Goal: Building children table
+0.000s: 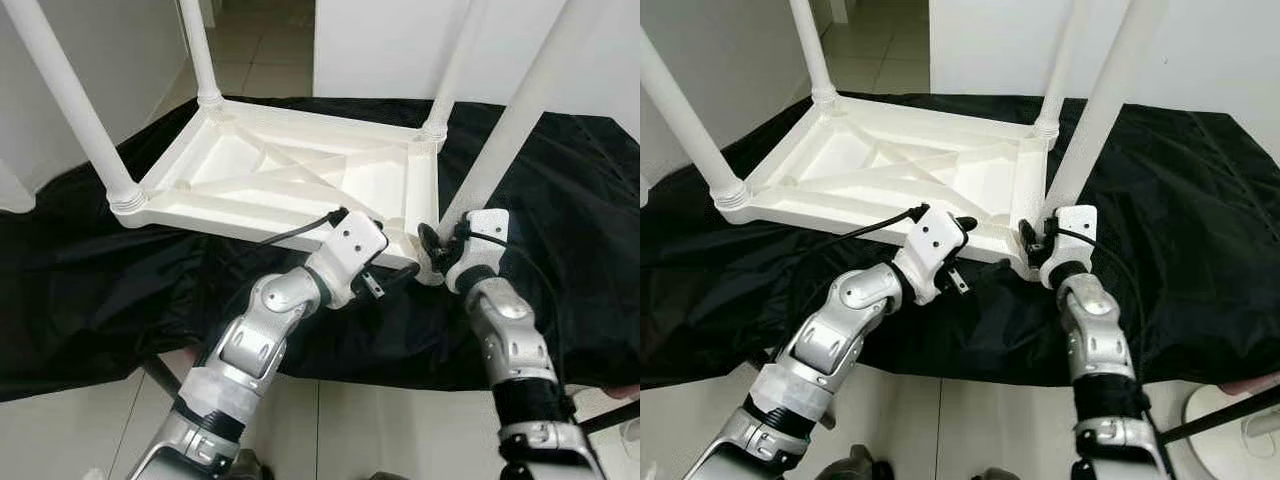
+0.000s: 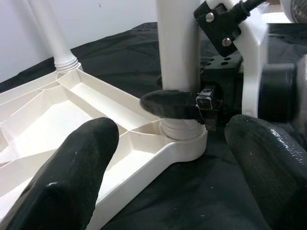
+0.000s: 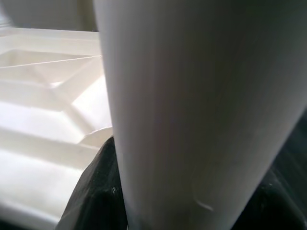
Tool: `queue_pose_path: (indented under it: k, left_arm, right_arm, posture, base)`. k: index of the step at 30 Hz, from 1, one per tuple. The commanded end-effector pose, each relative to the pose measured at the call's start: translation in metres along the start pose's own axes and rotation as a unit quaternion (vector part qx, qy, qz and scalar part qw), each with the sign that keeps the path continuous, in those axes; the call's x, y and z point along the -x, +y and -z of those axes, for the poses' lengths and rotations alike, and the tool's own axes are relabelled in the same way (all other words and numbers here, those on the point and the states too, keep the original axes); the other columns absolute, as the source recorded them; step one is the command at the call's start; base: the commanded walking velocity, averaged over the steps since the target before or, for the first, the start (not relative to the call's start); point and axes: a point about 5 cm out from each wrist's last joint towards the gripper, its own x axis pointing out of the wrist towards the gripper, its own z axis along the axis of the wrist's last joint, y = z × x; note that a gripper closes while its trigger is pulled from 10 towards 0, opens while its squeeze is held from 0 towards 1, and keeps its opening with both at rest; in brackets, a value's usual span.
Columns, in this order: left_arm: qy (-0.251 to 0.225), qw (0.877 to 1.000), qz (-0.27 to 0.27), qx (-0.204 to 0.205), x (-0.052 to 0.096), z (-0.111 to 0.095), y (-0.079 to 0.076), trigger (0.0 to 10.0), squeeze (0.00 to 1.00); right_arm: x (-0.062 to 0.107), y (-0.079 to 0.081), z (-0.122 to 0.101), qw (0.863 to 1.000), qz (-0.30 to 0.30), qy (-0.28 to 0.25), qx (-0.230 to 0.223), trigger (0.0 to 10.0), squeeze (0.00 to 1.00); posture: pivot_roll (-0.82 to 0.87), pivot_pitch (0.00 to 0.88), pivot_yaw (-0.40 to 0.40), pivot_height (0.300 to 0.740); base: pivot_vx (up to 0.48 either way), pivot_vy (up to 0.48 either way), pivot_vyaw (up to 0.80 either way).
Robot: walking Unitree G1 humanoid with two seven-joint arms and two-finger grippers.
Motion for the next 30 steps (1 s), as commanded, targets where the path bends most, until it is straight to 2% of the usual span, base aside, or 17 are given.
queue_pose_path:
  k: [1, 4, 5, 7, 10, 18, 19, 20, 23, 26, 27, 30]
  left_arm:
    - [0.004, 1.0, -0.018, 0.003, -0.001, 0.001, 0.003, 10.0, 0.0]
    - [0.005, 1.0, -0.021, 0.002, -0.002, 0.001, 0.007, 10.0, 0.0]
    - [0.005, 1.0, -0.021, 0.002, -0.002, 0.001, 0.007, 10.0, 0.0]
    - [0.006, 1.0, -0.021, 0.001, -0.001, 0.001, 0.008, 10.0, 0.0]
    - [0.007, 1.0, -0.021, 0.0, -0.001, 0.001, 0.008, 10.0, 0.0]
    - [0.016, 1.0, -0.017, 0.005, 0.003, 0.003, 0.008, 10.0, 0.0]
    - [0.02, 1.0, -0.015, 0.006, 0.005, 0.005, 0.007, 10.0, 0.0]
    - [0.02, 1.0, -0.015, 0.006, 0.005, 0.005, 0.007, 10.0, 0.0]
    - [0.023, 1.0, -0.003, 0.015, 0.007, 0.006, 0.0, 10.0, 0.0]
    - [0.023, 1.0, 0.002, 0.013, 0.007, 0.006, -0.002, 10.0, 0.0]
    - [0.022, 1.0, 0.008, 0.016, 0.01, 0.005, -0.001, 10.0, 0.0]
    - [0.023, 1.0, 0.012, 0.017, 0.012, 0.006, 0.0, 10.0, 0.0]
  right_arm:
    - [0.005, -0.013, 0.006, 0.999, 0.052, 0.017, 0.001, 10.0, 0.0]
    - [0.015, 0.0, 0.009, 0.992, 0.124, 0.016, -0.016, 10.0, 0.0]
    - [0.015, 0.0, 0.009, 0.992, 0.124, 0.016, -0.016, 10.0, 0.0]
    - [0.016, 0.015, 0.009, 0.992, 0.116, 0.021, -0.034, 10.0, 0.0]
    - [0.016, 0.024, 0.008, 0.994, 0.104, 0.025, -0.04, 10.0, 0.0]
    - [0.017, 0.023, 0.008, 0.993, 0.113, 0.022, -0.036, 10.0, 0.0]
    - [0.018, 0.023, 0.007, 0.994, 0.099, 0.012, -0.044, 10.0, 1.0]
    - [0.018, 0.023, 0.007, 0.994, 0.099, 0.012, -0.044, 10.0, 1.0]
    - [0.021, 0.017, 0.004, 0.997, 0.042, -0.02, -0.061, 10.0, 1.0]
    - [0.022, 0.01, 0.001, 0.998, -0.001, -0.031, -0.047, 10.0, 1.0]
    - [0.022, 0.0, -0.002, 0.998, -0.049, -0.032, -0.034, 10.0, 1.0]
    - [0.022, -0.004, -0.003, 0.997, -0.068, -0.031, -0.026, 10.0, 1.0]
  posture:
    - [-0.07, 0.0, -0.01, 0.74]
    - [-0.07, 0.0, -0.006, 0.74]
    - [-0.07, 0.0, -0.006, 0.74]
    - [-0.06, 0.0, 0.001, 0.74]
    - [-0.06, 0.0, 0.008, 0.74]
    - [-0.04, 0.0, 0.026, 0.74]
    - [-0.04, 0.0, 0.026, 0.74]
    - [-0.04, 0.0, 0.026, 0.74]
    - [-0.03, 0.005, 0.032, 0.74]
    - [-0.03, 0.006, 0.03, 0.74]
    - [-0.04, 0.005, 0.028, 0.74]
    - [-0.04, 0.005, 0.028, 0.74]
  base:
    - [0.0, 0.0, 0.0]
    - [0.0, 0.0, 0.0]
    - [0.0, 0.0, 0.0]
    - [0.0, 0.0, 0.0]
    - [0.0, 0.0, 0.0]
    - [0.0, 0.0, 0.0]
    - [0.0, 0.0, 0.0]
    - [0.0, 0.0, 0.0]
    - [0.0, 0.0, 0.0]
    - [0.0, 0.0, 0.0]
    - [0.0, 0.0, 0.0]
    - [0.0, 0.0, 0.0]
